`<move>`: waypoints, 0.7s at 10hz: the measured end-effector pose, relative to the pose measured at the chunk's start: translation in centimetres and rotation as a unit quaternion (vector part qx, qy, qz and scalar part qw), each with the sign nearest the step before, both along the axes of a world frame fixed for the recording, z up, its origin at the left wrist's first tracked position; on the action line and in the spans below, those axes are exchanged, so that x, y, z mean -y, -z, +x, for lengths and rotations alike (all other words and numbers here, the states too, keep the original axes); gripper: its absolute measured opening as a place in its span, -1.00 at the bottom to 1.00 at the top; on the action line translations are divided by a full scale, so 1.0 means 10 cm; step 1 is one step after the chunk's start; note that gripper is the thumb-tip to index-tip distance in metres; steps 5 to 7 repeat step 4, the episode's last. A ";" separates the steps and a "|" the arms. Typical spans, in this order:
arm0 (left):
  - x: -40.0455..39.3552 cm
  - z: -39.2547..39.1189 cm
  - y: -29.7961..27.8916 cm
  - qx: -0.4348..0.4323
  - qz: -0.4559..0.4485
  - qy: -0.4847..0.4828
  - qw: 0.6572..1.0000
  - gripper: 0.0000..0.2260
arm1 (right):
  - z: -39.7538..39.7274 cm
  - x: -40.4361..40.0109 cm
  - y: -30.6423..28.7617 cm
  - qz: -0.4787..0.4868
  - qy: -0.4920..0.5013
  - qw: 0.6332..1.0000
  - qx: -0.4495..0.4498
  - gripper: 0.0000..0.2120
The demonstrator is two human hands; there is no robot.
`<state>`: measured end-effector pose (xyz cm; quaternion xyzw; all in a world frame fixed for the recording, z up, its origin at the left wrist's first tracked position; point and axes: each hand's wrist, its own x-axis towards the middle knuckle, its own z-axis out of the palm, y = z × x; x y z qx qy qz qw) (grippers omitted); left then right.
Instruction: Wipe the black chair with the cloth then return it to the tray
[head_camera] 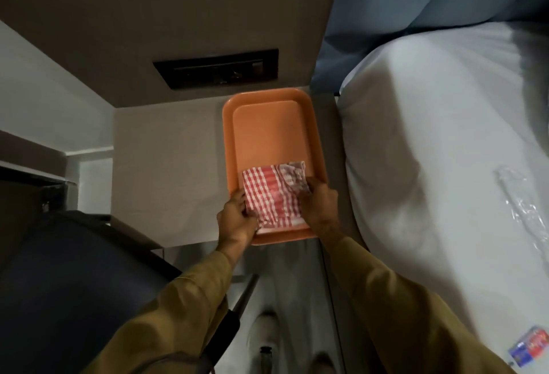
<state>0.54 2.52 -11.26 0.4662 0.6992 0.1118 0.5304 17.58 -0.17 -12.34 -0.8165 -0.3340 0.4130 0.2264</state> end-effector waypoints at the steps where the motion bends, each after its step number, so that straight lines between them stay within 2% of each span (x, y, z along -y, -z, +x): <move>1: 0.07 -0.04 -0.10 -0.040 -0.007 0.108 0.993 -0.48 | -0.03 0.02 -0.05 -0.042 -0.017 0.999 0.024 -0.63; 2: 0.09 -0.04 -0.31 -0.058 -0.030 0.139 0.988 -0.57 | -0.02 0.07 -0.25 -0.060 -0.019 0.998 -0.001 -0.62; 3: 0.08 -0.07 -0.56 -0.101 -0.015 0.148 0.984 -0.67 | 0.00 0.16 -0.56 -0.065 -0.045 0.996 0.046 -0.66; 4: 0.15 -0.11 -1.01 -0.167 0.049 0.213 0.961 -0.71 | 0.06 0.38 -1.12 -0.006 -0.085 0.993 0.082 -0.67; 7: 0.15 -0.11 -1.01 -0.167 0.049 0.213 0.961 -0.71 | 0.06 0.38 -1.12 -0.006 -0.085 0.993 0.082 -0.67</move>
